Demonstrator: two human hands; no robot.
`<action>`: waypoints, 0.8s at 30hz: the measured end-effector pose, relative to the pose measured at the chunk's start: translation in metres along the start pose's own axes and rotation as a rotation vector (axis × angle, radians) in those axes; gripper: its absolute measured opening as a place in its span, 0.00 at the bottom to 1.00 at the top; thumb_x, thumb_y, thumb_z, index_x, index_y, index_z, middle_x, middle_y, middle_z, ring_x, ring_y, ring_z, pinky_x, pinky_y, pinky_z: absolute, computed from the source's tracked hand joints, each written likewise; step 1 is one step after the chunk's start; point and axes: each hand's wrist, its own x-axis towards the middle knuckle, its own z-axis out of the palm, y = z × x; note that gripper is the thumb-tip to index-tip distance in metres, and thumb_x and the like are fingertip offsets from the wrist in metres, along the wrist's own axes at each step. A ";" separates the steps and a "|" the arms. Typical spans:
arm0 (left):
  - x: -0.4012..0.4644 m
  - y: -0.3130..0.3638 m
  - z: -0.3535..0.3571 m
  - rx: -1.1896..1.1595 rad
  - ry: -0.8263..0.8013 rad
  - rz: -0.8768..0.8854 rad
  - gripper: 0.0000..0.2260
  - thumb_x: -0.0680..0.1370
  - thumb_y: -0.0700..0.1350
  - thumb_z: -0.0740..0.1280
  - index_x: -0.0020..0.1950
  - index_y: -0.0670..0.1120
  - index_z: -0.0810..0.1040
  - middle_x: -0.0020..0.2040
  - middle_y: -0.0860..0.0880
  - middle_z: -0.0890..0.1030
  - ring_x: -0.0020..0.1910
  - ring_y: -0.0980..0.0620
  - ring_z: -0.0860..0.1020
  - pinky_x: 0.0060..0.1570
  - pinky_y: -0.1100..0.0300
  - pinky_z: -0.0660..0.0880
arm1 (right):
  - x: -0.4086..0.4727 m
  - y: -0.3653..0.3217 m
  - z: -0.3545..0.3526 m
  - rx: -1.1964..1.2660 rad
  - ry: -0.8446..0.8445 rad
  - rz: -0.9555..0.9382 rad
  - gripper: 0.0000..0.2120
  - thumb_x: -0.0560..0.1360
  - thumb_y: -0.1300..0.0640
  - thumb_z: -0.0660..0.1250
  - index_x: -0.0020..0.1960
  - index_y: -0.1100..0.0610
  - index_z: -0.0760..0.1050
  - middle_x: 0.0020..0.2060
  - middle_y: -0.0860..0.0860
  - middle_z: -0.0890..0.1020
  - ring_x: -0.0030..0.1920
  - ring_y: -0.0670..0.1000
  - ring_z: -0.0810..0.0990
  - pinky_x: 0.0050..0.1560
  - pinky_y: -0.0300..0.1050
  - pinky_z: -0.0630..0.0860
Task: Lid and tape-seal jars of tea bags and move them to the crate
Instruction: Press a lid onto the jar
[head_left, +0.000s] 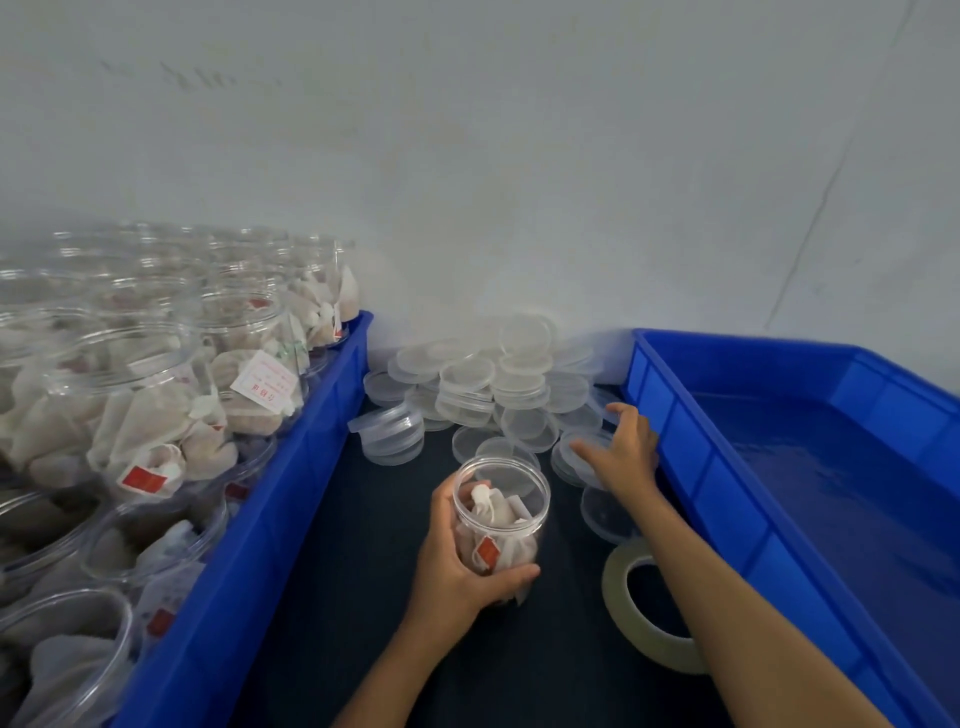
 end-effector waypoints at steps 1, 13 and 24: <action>0.000 -0.001 0.000 0.000 -0.001 -0.005 0.45 0.60 0.38 0.83 0.70 0.56 0.64 0.59 0.67 0.75 0.61 0.65 0.74 0.54 0.73 0.72 | 0.004 0.002 0.002 -0.057 -0.028 0.005 0.39 0.66 0.46 0.78 0.70 0.56 0.64 0.67 0.56 0.68 0.67 0.59 0.66 0.64 0.58 0.67; 0.001 -0.003 0.001 -0.005 0.000 -0.025 0.44 0.60 0.43 0.82 0.71 0.54 0.64 0.60 0.65 0.75 0.62 0.61 0.75 0.56 0.68 0.73 | 0.010 0.008 0.009 -0.333 -0.196 -0.024 0.47 0.68 0.40 0.73 0.77 0.49 0.51 0.73 0.60 0.61 0.71 0.63 0.62 0.68 0.61 0.60; -0.001 0.001 -0.001 -0.003 -0.002 -0.050 0.44 0.60 0.45 0.83 0.70 0.61 0.64 0.61 0.67 0.75 0.63 0.64 0.74 0.55 0.71 0.73 | -0.050 -0.077 -0.043 0.364 -0.168 -0.369 0.37 0.64 0.38 0.76 0.64 0.40 0.58 0.61 0.51 0.64 0.58 0.51 0.70 0.56 0.51 0.73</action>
